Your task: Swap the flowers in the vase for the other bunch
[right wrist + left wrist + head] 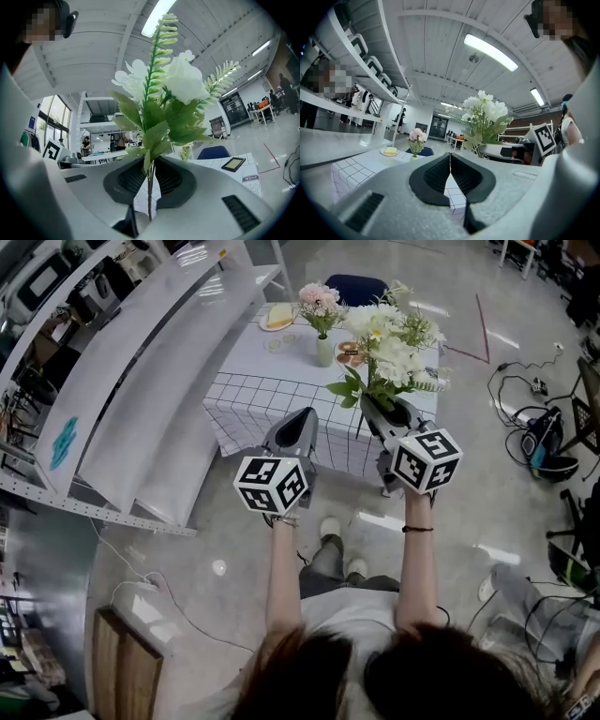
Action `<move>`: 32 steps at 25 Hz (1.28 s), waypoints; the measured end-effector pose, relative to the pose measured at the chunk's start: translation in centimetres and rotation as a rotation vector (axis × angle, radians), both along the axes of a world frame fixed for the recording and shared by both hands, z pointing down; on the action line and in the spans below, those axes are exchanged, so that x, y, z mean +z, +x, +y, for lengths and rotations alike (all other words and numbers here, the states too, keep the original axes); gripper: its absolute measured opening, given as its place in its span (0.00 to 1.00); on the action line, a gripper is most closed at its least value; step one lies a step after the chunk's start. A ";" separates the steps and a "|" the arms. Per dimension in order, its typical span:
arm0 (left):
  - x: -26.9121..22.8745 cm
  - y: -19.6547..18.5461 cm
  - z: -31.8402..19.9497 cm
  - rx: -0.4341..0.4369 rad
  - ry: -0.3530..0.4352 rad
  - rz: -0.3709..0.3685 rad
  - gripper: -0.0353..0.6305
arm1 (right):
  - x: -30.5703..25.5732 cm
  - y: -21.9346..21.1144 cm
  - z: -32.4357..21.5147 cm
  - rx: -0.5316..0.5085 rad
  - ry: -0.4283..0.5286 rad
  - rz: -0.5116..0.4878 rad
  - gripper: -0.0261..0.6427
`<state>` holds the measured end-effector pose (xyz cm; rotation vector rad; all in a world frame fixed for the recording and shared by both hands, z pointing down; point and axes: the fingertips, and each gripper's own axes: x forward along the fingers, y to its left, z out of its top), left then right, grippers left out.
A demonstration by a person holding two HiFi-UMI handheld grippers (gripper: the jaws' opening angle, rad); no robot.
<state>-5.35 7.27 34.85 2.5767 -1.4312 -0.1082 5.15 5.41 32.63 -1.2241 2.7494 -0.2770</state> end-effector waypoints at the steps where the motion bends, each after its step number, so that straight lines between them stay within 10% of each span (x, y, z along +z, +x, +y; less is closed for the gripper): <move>1: 0.3 -0.2 -0.6 0.005 -0.006 -0.001 0.07 | 0.2 -0.1 -0.6 0.004 -0.005 0.001 0.12; 32: 2.1 -3.5 -18.2 0.156 -0.031 -0.025 0.07 | 2.4 -2.4 -16.3 0.150 -0.058 -0.011 0.12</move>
